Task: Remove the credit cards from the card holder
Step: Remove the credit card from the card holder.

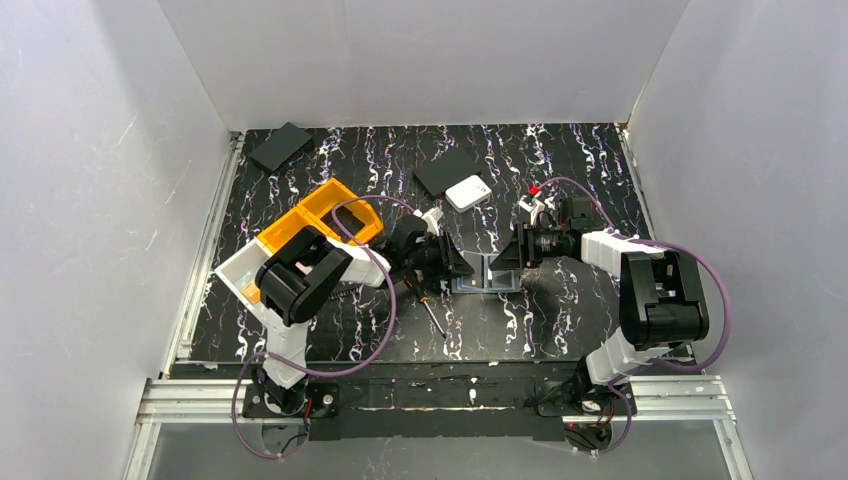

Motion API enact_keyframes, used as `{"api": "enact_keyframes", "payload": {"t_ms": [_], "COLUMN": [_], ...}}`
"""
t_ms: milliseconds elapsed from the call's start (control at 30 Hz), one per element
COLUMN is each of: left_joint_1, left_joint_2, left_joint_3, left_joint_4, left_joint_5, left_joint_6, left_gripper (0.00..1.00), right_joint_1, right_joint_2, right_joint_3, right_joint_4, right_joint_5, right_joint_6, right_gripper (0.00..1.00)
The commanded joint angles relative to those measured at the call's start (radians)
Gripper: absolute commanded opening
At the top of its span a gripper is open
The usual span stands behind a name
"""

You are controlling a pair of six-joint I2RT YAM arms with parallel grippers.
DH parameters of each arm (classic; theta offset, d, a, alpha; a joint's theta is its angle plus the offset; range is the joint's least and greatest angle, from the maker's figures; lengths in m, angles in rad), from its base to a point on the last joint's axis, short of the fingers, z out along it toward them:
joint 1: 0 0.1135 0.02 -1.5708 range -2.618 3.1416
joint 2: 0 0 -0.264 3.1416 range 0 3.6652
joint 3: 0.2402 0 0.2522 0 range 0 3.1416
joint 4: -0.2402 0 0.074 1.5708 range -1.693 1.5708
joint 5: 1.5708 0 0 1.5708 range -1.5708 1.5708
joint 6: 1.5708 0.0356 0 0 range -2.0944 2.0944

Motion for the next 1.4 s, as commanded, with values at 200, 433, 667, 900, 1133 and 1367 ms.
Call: {"api": "enact_keyframes", "payload": {"t_ms": [200,433,667,900,1133,1367], "left_joint_1": [0.019,0.028,0.032,0.036,0.035,0.03], "left_joint_2": [0.069,0.071,0.036,-0.02,-0.119,-0.199], "left_joint_3": [0.089,0.112,0.064,0.011,-0.034,-0.071], "left_joint_4": [-0.022,-0.022,0.105,0.224,0.261,0.306], "left_joint_5": [0.069,0.073,0.126,0.179,0.185,0.156], "left_joint_6": [-0.06,-0.075,-0.034,-0.028,0.017,-0.01], "left_gripper": [0.19,0.03,0.0,0.0,0.0,0.0], "right_joint_1": [-0.007,-0.007,-0.008,-0.025,-0.033,-0.046], "right_joint_2": [-0.011,-0.007,-0.005,-0.075,-0.118,-0.149], "right_joint_3": [0.04,0.041,0.04,-0.012,-0.017,-0.042], "right_joint_4": [-0.01,-0.014,-0.013,0.131,0.177,0.26], "right_joint_5": [-0.027,-0.028,-0.062,-0.142,-0.206,-0.236], "right_joint_6": [-0.019,-0.018,-0.018,0.113,0.156,0.235], "right_gripper": [0.6,0.6,0.6,0.6,0.6,0.59]}}
